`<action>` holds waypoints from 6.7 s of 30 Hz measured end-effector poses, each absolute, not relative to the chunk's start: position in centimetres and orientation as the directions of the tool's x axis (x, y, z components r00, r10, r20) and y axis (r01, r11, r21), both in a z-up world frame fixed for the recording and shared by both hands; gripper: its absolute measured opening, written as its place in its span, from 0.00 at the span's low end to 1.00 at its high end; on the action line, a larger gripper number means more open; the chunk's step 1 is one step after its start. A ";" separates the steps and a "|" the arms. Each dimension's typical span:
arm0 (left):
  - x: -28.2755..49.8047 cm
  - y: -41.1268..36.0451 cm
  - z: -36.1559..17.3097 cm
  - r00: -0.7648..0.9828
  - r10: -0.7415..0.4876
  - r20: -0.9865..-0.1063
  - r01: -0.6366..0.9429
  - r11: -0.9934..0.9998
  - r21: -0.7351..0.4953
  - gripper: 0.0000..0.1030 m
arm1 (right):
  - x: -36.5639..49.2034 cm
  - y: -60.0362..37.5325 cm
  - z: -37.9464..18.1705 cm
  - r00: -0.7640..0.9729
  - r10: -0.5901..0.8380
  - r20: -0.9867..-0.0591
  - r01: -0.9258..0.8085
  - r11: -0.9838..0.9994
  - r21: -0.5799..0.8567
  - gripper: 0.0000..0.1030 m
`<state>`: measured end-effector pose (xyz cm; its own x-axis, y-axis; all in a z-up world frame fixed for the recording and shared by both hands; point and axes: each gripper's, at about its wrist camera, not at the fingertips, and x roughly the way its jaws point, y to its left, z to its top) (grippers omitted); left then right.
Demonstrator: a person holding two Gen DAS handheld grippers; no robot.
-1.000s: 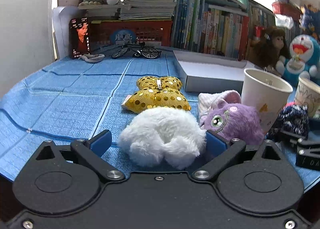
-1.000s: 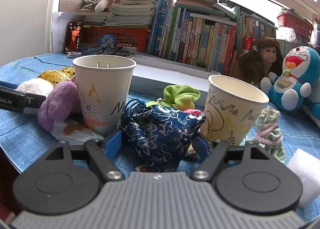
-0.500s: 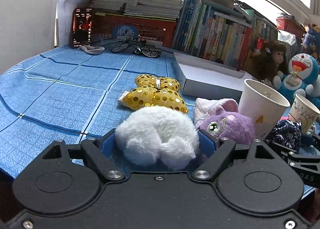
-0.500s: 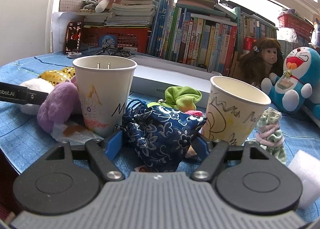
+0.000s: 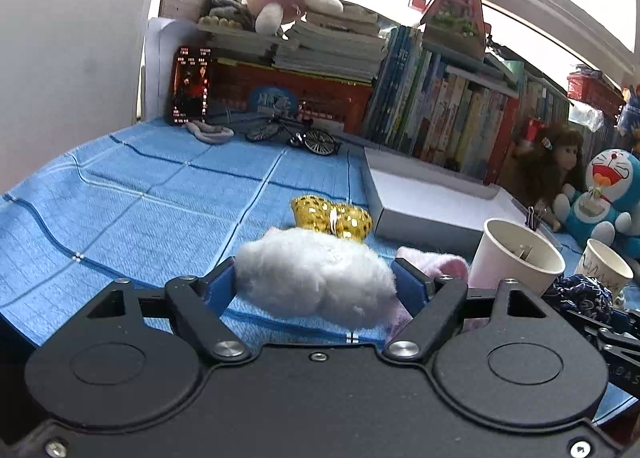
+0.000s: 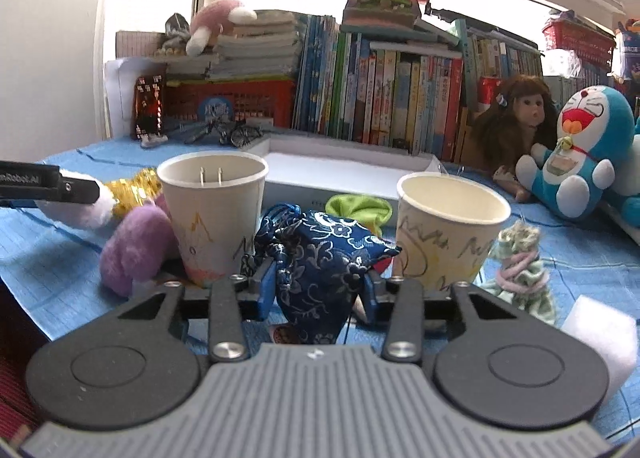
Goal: Organize soft objects
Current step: 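Lift the white plush with the left tool while the right tool lifts the navy pouch, then lower both held items into the white tray and open both tools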
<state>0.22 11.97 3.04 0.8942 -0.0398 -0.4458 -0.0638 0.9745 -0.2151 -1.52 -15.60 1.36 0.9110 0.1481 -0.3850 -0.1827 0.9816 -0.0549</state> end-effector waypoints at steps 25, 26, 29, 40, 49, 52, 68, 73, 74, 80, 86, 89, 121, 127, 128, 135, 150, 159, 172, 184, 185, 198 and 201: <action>-0.1 9.5 6.3 0.920 -0.044 -0.390 -0.018 0.988 -0.155 0.76 | -3.2 -17.2 2.3 0.928 0.075 -0.365 -0.113 0.990 -0.084 0.43; -0.1 9.5 6.3 0.919 -0.045 -0.391 -0.017 0.988 -0.153 0.76 | -3.2 -17.2 2.2 0.928 0.068 -0.367 -0.107 0.991 -0.086 0.43; -0.1 9.5 6.1 0.918 -0.043 -0.394 -0.019 0.988 -0.150 0.76 | -3.3 -17.3 2.1 0.928 0.053 -0.368 -0.095 0.991 -0.095 0.43; -0.3 9.7 6.1 0.909 -0.069 -0.410 -0.006 0.984 -0.179 0.76 | -2.9 -17.7 1.5 0.920 -0.036 -0.390 -0.019 0.990 -0.137 0.43; -4.4 5.3 6.4 0.854 -0.292 -0.431 0.232 0.954 -0.188 0.76 | -3.1 -18.9 0.3 0.901 -0.016 -0.434 -0.026 0.996 -0.091 0.43; -4.5 2.8 5.3 0.832 -0.320 -0.454 0.271 0.947 -0.171 0.76 | -3.4 -19.1 0.1 0.898 -0.005 -0.440 -0.031 0.997 -0.075 0.43; -2.1 -4.7 1.7 0.882 -0.168 -0.440 0.150 0.986 -0.074 0.63 | -5.4 -20.2 -0.3 0.884 0.011 -0.466 -0.040 0.998 -0.053 0.43; -1.2 -4.9 1.3 0.875 -0.164 -0.455 0.146 0.986 -0.075 0.63 | -5.8 -20.6 -0.4 0.883 0.003 -0.470 -0.035 0.998 -0.060 0.43; -1.2 -5.0 1.3 0.874 -0.165 -0.457 0.150 0.986 -0.070 0.66 | -5.8 -20.6 -0.4 0.883 0.003 -0.469 -0.037 0.997 -0.064 0.43; -0.2 -7.1 0.1 0.862 -0.155 -0.484 0.158 0.987 -0.035 0.91 | -5.8 -20.4 -0.4 0.884 0.004 -0.467 -0.045 0.996 -0.076 0.43; 1.3 -7.5 -0.4 0.885 -0.160 -0.438 0.138 0.987 -0.081 0.70 | -6.0 -20.5 -0.5 0.884 0.010 -0.467 -0.053 0.996 -0.078 0.43; 2.1 -7.7 -0.4 0.882 -0.192 -0.431 0.170 0.981 -0.090 0.56 | -5.9 -20.6 -0.4 0.886 0.012 -0.463 -0.049 0.996 -0.068 0.43; 0.6 -4.9 1.3 0.883 -0.207 -0.422 0.194 0.978 -0.075 0.85 | -5.4 -24.1 -0.3 0.887 -0.099 -0.450 0.084 0.995 -0.052 0.40; -2.0 -4.3 2.1 0.856 -0.251 -0.453 0.249 0.966 -0.065 0.88 | -5.2 -23.8 -0.2 0.890 -0.091 -0.447 0.078 0.996 -0.047 0.40; -2.9 -4.2 2.1 0.850 -0.264 -0.456 0.265 0.962 -0.063 0.88 | -5.2 -23.7 -0.2 0.891 -0.090 -0.446 0.077 0.996 -0.047 0.40; -5.1 -5.1 0.8 0.829 -0.263 -0.494 0.310 0.951 0.013 0.73 | -5.2 -23.3 -0.1 0.896 -0.069 -0.438 0.059 0.998 -0.037 0.40; -4.2 -6.0 -0.1 0.804 -0.301 -0.513 0.335 0.942 -0.029 0.46 | -6.0 -22.7 1.1 0.917 -0.056 -0.396 0.043 0.998 -0.043 0.40; -5.9 -5.1 4.2 0.841 -0.339 -0.421 0.362 0.932 -0.027 0.46 | -6.9 -23.1 3.7 0.940 -0.026 -0.340 0.029 1.000 0.004 0.39; -1.8 -2.9 12.2 0.870 -0.365 -0.330 0.372 0.927 -0.045 0.46 | -5.2 -24.1 9.8 0.975 0.057 -0.215 -0.048 0.998 0.050 0.39; 7.7 -1.4 17.0 0.868 -0.333 -0.369 0.326 0.942 -0.083 0.46 | 3.1 -25.2 13.7 0.952 0.130 -0.278 -0.102 0.988 0.114 0.39; 8.9 -1.3 17.2 0.863 -0.329 -0.383 0.322 0.943 -0.085 0.46 | 4.0 -25.3 13.9 0.948 0.135 -0.290 -0.104 0.987 0.122 0.39; 22.8 -1.0 14.5 0.704 -0.293 -0.646 0.226 0.956 -0.187 0.46 | 15.5 -24.6 14.3 0.842 0.186 -0.506 -0.104 0.977 0.186 0.40; 25.5 -0.7 12.8 0.650 -0.292 -0.702 0.188 0.956 -0.225 0.46 | 18.5 -24.6 13.2 0.796 0.183 -0.577 -0.072 0.975 0.210 0.40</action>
<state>25.50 -0.69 12.75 0.6499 -0.2924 -0.7015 0.1877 0.9562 -0.2247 18.50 -24.62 13.23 0.7962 0.1830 -0.5767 -0.0721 0.9751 0.2099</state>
